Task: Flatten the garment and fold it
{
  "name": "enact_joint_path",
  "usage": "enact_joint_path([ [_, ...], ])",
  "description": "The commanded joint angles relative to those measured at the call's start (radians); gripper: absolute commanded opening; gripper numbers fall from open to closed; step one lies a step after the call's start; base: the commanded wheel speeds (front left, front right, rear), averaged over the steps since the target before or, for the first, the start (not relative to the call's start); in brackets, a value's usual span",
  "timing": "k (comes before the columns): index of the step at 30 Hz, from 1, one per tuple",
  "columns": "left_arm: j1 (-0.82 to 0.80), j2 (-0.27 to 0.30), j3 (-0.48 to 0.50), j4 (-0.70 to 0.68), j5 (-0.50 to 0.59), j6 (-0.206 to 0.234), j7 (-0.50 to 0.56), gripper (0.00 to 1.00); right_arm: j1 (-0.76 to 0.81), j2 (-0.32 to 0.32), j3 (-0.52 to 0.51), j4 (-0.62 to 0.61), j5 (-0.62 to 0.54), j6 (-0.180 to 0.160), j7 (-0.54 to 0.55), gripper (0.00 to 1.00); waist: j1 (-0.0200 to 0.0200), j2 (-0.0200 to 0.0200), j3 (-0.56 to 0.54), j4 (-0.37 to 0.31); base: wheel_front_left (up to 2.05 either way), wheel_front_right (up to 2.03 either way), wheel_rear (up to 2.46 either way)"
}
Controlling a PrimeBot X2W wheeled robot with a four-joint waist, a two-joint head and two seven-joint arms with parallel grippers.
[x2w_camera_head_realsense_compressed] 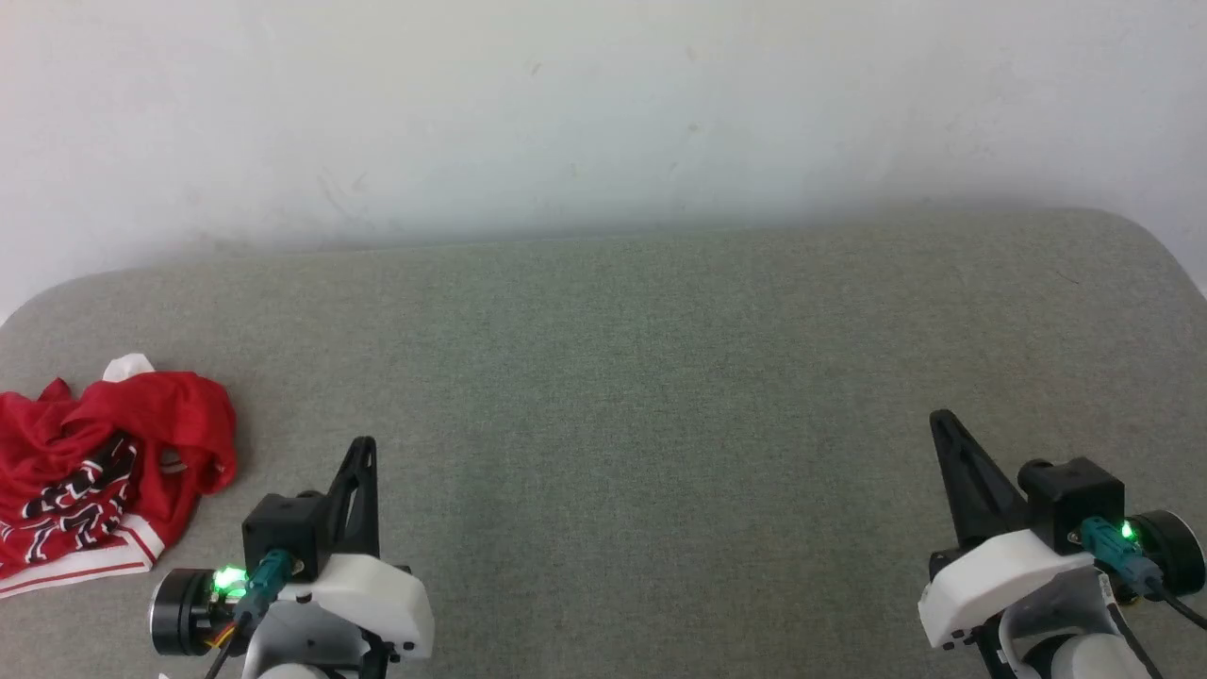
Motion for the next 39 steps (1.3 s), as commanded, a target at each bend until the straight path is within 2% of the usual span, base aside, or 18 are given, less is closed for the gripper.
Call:
enact_joint_path([
  [1,-0.012,-0.004,0.004,-0.003,0.004,-0.008,0.000,0.00,-0.007,0.003,0.000,-0.004,-0.005,-0.002,0.000,0.00,0.0000,0.0000,0.000,0.000,0.00,0.00,0.00],
  [4,-0.012,-0.004,0.004,-0.003,0.004,-0.008,0.000,0.00,-0.007,0.003,0.000,-0.004,-0.005,-0.002,0.000,0.00,0.0000,0.0000,0.000,0.000,0.00,0.00,0.00],
  [5,0.000,0.000,0.000,0.000,0.000,0.000,0.000,1.00,0.000,0.000,0.000,0.000,0.000,0.000,0.000,1.00,0.0000,0.0000,0.000,0.000,0.00,0.00,0.00],
  [26,0.011,0.000,0.002,0.001,-0.019,-0.007,-0.038,1.00,0.003,0.000,-0.051,0.011,0.033,0.000,-0.038,1.00,0.0000,0.0000,0.005,0.004,0.00,0.00,0.00],
  [39,0.012,-0.001,0.009,0.003,-0.039,-0.012,-0.065,1.00,-0.003,0.000,-0.082,0.019,0.035,0.000,-0.065,1.00,0.0000,0.0000,0.017,0.035,0.00,0.00,0.00],
])
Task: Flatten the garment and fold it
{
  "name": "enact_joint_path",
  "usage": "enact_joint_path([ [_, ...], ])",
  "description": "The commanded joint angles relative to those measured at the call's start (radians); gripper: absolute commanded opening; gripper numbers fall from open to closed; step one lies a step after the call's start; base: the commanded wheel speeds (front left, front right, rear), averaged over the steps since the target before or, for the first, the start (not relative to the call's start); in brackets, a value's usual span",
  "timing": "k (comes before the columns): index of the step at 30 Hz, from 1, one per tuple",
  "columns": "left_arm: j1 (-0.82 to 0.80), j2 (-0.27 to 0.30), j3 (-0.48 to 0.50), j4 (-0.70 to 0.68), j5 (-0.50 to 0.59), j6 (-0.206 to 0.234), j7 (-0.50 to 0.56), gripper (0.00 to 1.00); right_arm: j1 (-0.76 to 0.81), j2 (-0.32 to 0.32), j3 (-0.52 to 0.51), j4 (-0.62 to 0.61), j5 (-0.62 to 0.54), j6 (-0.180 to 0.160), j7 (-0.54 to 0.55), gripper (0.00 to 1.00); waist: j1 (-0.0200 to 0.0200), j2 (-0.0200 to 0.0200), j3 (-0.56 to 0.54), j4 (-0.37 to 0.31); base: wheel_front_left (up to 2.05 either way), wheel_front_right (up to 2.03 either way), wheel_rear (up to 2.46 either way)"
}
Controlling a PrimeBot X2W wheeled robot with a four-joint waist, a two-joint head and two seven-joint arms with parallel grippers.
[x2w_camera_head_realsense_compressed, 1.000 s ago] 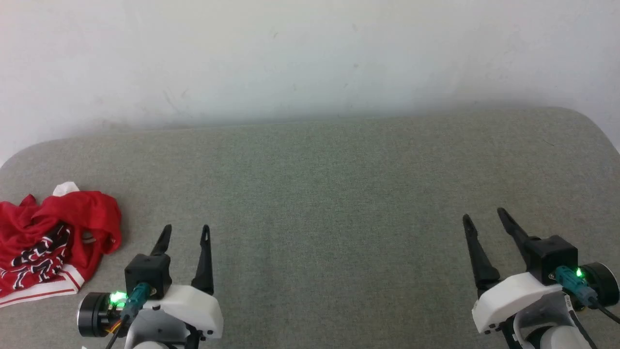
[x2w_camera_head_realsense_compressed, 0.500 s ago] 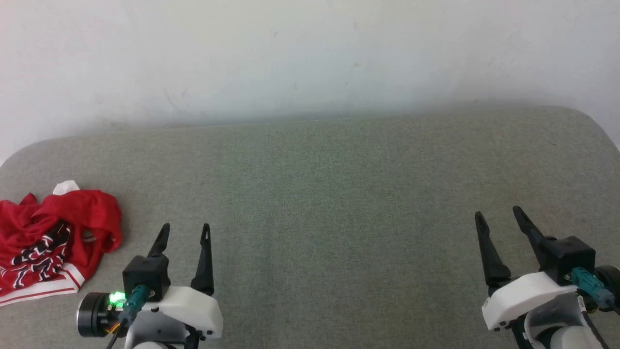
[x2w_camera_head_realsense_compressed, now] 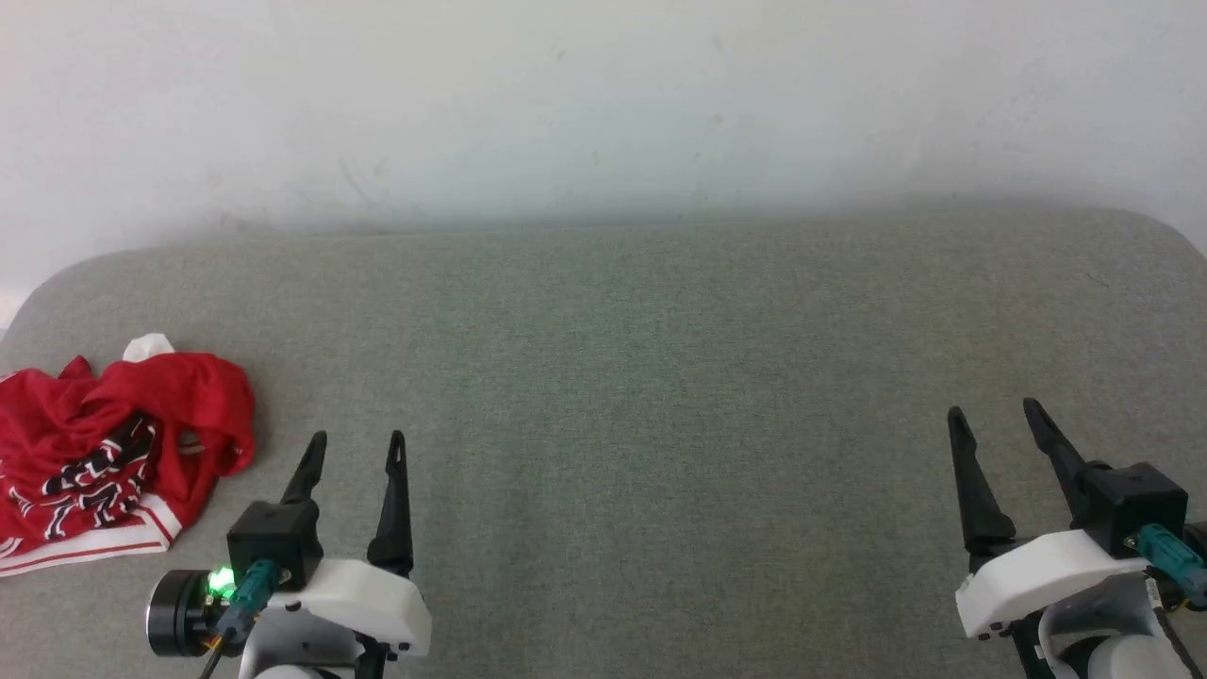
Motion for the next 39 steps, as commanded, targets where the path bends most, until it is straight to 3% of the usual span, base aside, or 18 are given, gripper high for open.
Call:
enact_joint_path([
  [1,0.010,-0.001,0.005,0.002,-0.008,-0.005,-0.013,1.00,-0.003,0.001,-0.010,0.004,0.004,0.000,-0.013,1.00,0.0000,0.0000,0.004,0.010,0.00,0.00,0.00],
  [17,0.015,-0.002,0.008,0.007,-0.039,-0.002,-0.044,1.00,-0.011,0.001,-0.008,0.013,-0.011,-0.001,-0.044,1.00,0.0000,0.0000,0.015,0.089,0.00,0.00,0.00],
  [39,0.036,-0.003,0.010,0.022,-0.080,-0.005,-0.090,1.00,-0.019,0.002,0.027,0.051,-0.029,-0.001,-0.090,1.00,0.0000,0.0000,0.021,0.248,0.00,0.00,0.00],
])
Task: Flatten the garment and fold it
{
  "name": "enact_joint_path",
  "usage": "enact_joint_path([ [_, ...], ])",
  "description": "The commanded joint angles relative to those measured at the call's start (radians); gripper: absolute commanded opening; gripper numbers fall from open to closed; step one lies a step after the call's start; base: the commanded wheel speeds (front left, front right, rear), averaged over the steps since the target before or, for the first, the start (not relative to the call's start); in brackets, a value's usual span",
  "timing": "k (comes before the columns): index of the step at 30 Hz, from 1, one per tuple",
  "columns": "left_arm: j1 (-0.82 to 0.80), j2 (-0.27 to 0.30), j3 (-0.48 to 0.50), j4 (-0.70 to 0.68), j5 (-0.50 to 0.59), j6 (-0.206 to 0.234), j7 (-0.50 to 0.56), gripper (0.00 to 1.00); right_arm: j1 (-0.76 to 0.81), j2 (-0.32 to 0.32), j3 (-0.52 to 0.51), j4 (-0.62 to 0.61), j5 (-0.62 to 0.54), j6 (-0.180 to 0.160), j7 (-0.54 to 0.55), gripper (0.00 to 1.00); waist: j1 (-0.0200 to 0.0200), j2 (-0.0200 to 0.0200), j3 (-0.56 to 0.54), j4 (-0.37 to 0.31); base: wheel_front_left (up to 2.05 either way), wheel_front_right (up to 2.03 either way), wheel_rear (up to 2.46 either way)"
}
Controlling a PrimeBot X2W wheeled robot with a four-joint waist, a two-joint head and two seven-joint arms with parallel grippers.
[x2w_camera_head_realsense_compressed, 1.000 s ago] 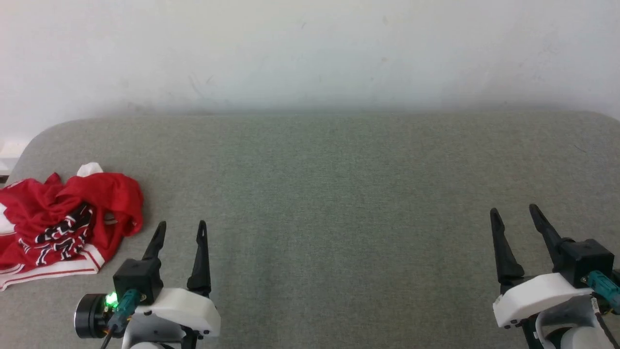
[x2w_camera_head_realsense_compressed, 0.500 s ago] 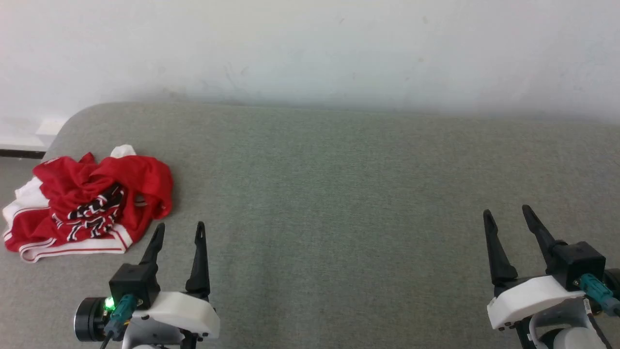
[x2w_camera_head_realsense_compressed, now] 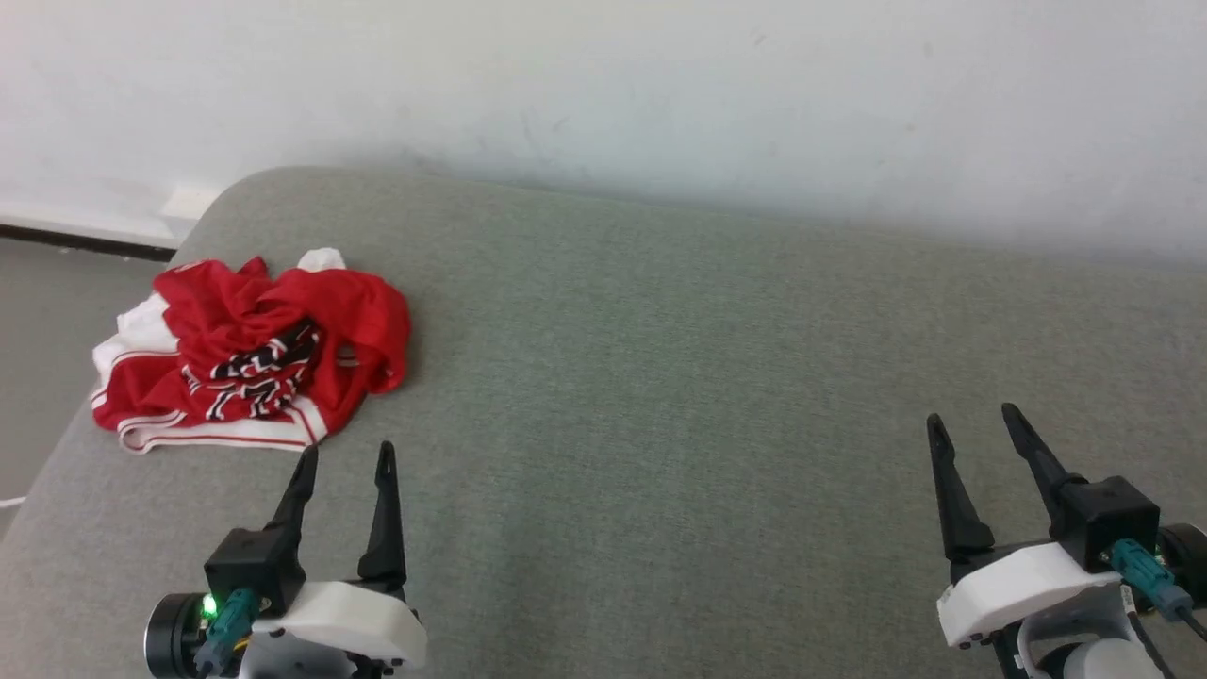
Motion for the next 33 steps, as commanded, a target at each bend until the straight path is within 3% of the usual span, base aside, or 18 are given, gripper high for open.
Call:
enact_joint_path([
  [1,0.012,-0.003,0.004,0.004,-0.010,-0.005,-0.012,1.00,-0.016,0.002,0.002,0.005,-0.007,-0.001,-0.011,1.00,0.0000,0.0000,0.002,0.026,0.00,0.00,0.00],
  [33,0.049,-0.004,0.003,0.027,-0.082,-0.001,-0.079,1.00,-0.029,0.003,0.020,0.052,-0.025,-0.002,-0.078,1.00,0.0000,0.0000,0.022,0.282,0.00,0.00,0.00],
])
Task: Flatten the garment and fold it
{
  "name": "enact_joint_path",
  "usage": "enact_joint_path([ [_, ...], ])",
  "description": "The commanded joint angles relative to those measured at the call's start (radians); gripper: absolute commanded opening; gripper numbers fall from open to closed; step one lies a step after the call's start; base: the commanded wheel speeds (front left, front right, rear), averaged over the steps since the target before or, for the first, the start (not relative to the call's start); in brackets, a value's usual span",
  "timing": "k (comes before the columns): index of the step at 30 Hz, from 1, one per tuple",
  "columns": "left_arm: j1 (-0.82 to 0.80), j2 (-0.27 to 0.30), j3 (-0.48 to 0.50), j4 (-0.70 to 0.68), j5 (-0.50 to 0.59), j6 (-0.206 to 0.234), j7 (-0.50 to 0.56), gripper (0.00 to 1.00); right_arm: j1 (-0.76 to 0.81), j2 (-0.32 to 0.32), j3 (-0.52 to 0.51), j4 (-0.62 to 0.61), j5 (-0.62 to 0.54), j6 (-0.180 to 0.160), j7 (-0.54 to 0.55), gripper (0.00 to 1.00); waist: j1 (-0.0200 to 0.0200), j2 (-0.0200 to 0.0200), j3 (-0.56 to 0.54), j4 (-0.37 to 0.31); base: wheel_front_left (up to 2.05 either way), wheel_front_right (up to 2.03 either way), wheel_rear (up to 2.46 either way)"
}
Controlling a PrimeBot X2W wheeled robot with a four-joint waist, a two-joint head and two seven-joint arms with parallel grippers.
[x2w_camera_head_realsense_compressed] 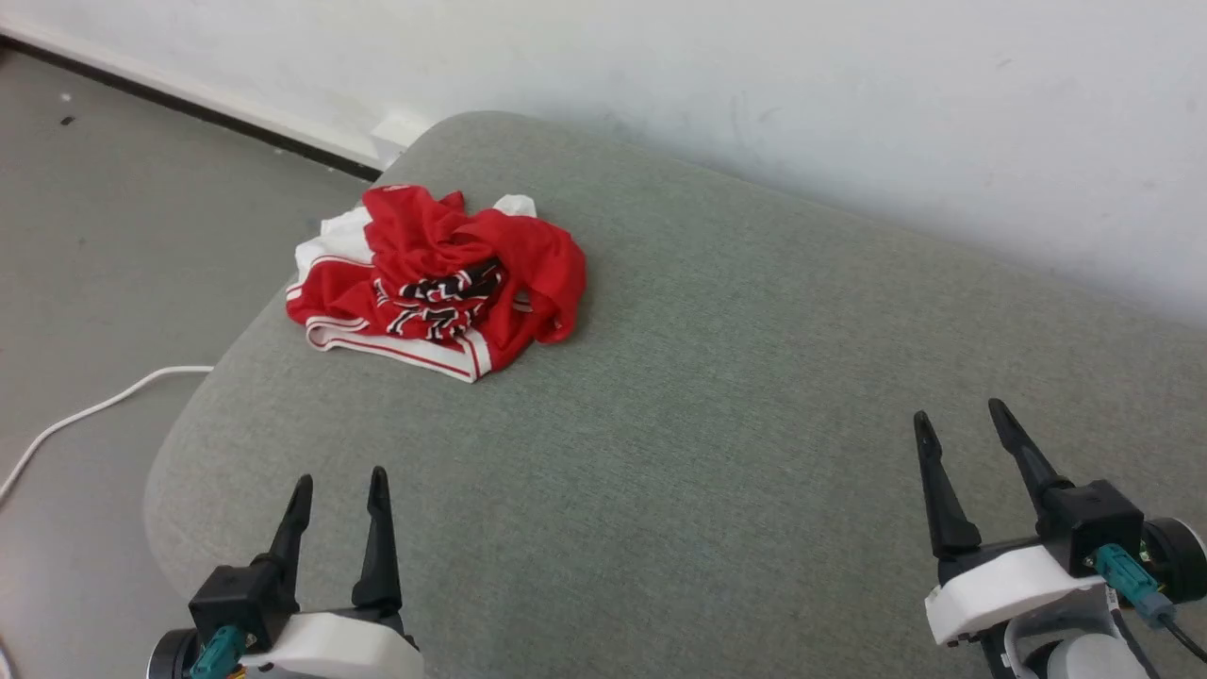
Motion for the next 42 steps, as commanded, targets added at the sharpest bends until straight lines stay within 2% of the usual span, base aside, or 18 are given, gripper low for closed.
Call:
enact_joint_path([
  [1,0.008,-0.004,0.003,0.002,-0.010,0.000,-0.011,1.00,-0.010,0.002,0.001,0.006,-0.007,-0.002,-0.011,1.00,0.0000,0.0000,0.004,0.021,0.00,0.00,0.00],
  [23,0.022,-0.005,0.009,0.018,-0.054,-0.001,-0.057,1.00,-0.014,0.003,0.001,0.034,-0.022,-0.002,-0.057,1.00,0.0000,0.0000,0.009,0.119,0.00,0.00,0.00],
  [35,0.022,-0.005,0.008,0.025,-0.053,-0.004,-0.057,1.00,-0.016,0.003,-0.001,0.032,-0.024,-0.002,-0.057,1.00,0.0000,0.0000,0.007,0.121,0.00,0.00,0.00],
  [42,-0.016,-0.005,-0.001,-0.056,-0.156,-0.039,-0.057,1.00,-0.021,0.003,-0.014,0.014,-0.026,-0.002,-0.057,1.00,0.0000,0.0000,0.018,0.114,0.00,0.00,0.00],
])
